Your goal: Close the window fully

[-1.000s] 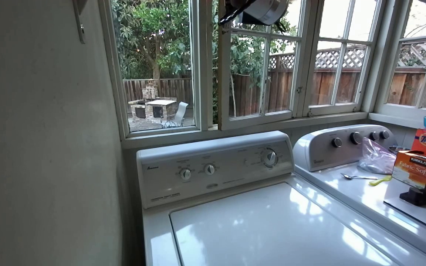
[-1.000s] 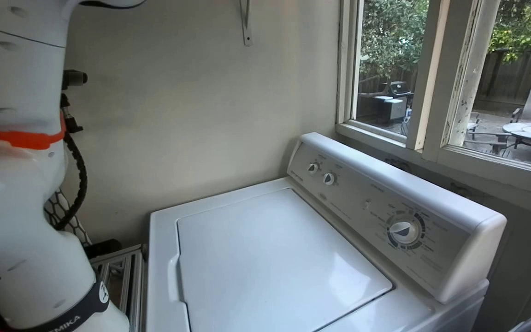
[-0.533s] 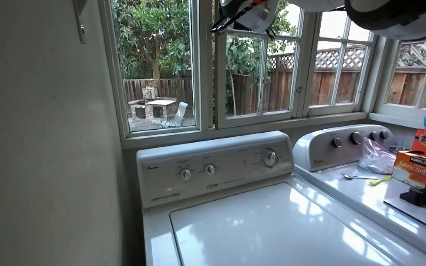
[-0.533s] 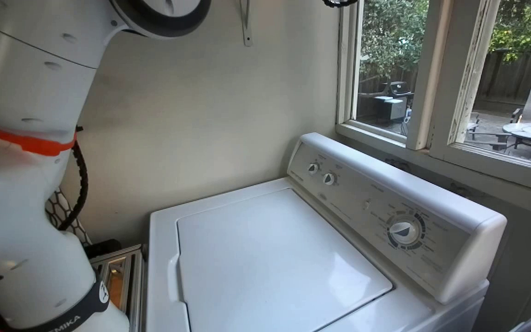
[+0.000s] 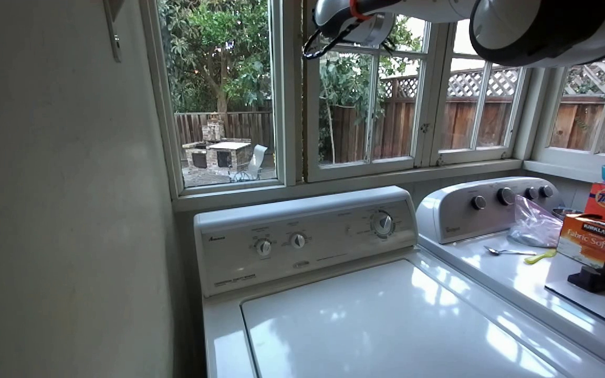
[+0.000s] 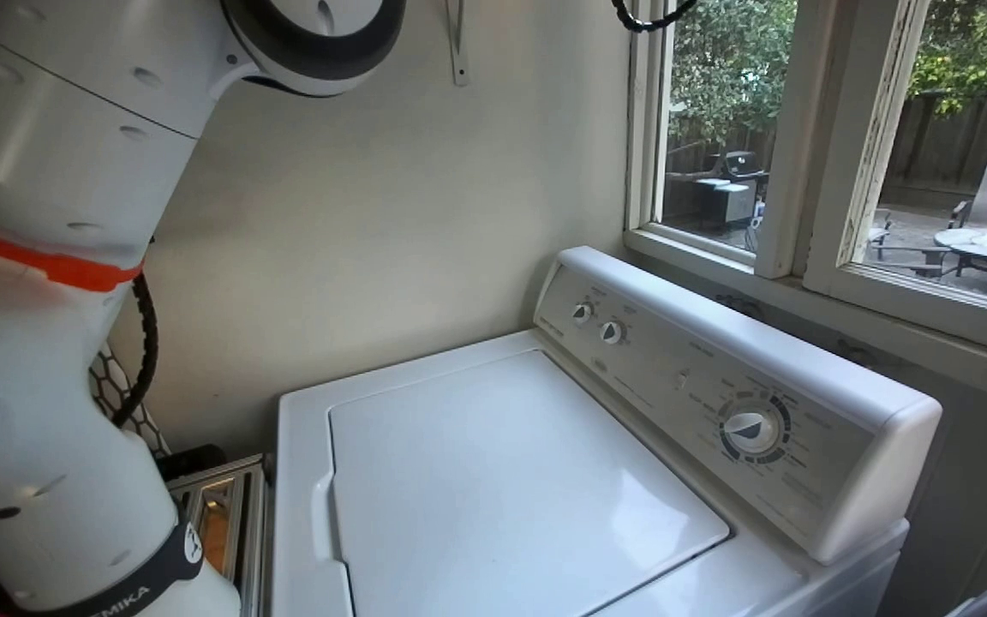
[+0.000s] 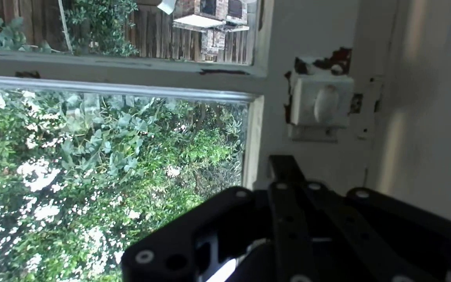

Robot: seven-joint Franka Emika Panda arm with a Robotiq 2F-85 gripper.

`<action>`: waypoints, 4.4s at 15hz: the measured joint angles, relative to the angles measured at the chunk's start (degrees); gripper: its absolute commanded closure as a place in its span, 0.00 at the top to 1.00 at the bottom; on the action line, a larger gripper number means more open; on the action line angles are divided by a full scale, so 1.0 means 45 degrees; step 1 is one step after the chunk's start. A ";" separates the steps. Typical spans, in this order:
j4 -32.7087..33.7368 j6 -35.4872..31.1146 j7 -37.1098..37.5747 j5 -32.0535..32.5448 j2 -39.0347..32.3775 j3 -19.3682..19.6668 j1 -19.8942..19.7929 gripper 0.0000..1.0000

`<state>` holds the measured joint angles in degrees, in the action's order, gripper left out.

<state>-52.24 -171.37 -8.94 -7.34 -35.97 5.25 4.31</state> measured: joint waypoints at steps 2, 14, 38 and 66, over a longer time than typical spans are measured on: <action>-0.0074 0.0791 -0.0013 0.0036 0.0387 0.0038 0.0202 0.00; -0.0208 0.7201 0.0428 0.1974 0.1562 0.1966 0.1440 0.00; -0.0039 0.6496 0.1246 0.1860 0.1494 0.1840 0.1532 0.00; 0.0689 0.2887 0.1518 0.0719 -0.0525 0.1559 0.0844 0.00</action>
<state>-49.14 -158.38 -2.11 -4.11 -38.34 12.27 8.10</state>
